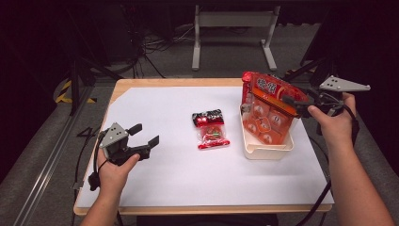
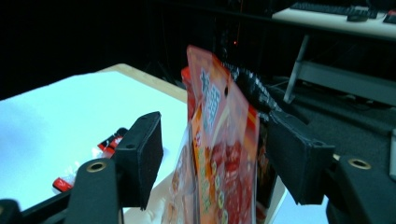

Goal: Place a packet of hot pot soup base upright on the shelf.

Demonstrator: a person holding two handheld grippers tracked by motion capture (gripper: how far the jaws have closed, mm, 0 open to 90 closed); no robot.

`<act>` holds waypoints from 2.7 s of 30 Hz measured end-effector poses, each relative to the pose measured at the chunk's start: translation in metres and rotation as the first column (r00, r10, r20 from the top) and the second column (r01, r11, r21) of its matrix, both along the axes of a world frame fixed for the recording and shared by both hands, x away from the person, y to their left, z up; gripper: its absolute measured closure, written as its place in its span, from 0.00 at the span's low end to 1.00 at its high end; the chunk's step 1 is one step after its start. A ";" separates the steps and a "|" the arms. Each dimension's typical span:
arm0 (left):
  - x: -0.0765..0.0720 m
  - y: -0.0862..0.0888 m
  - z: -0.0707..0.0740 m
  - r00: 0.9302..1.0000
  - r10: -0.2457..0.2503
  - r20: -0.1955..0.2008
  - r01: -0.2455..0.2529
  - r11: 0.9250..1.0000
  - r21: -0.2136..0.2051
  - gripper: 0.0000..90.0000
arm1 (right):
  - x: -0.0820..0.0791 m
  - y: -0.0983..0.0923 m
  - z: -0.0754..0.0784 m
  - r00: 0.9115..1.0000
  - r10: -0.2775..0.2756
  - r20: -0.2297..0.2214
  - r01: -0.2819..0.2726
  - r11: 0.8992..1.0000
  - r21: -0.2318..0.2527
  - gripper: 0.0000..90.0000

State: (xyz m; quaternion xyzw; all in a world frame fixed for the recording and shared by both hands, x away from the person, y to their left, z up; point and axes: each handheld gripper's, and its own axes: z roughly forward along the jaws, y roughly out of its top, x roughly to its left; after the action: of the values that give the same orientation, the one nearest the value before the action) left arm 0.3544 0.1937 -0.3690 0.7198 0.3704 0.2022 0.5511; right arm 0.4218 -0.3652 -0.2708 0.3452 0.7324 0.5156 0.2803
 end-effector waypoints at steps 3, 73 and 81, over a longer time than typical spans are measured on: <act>0.000 0.000 0.000 1.000 -0.001 -0.003 0.001 1.000 0.002 0.23 | -0.003 0.001 0.007 1.000 0.004 0.019 -0.004 1.000 0.005 0.39; 0.079 -0.076 -0.016 0.987 -0.059 -0.148 0.063 0.998 0.022 0.27 | -0.081 0.070 -0.051 0.952 0.302 -0.045 -0.301 0.953 0.027 0.35; 0.094 -0.087 -0.025 0.990 -0.032 -0.139 0.033 0.999 0.002 0.33 | -0.085 0.070 -0.054 0.955 0.290 -0.054 -0.290 0.957 0.015 0.34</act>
State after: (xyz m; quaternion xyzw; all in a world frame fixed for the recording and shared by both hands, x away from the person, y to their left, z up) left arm 0.4485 0.1071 -0.3936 0.7393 0.3958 0.1433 0.5256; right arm 0.3371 -0.2954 -0.3246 0.2493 0.7808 0.5439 0.1800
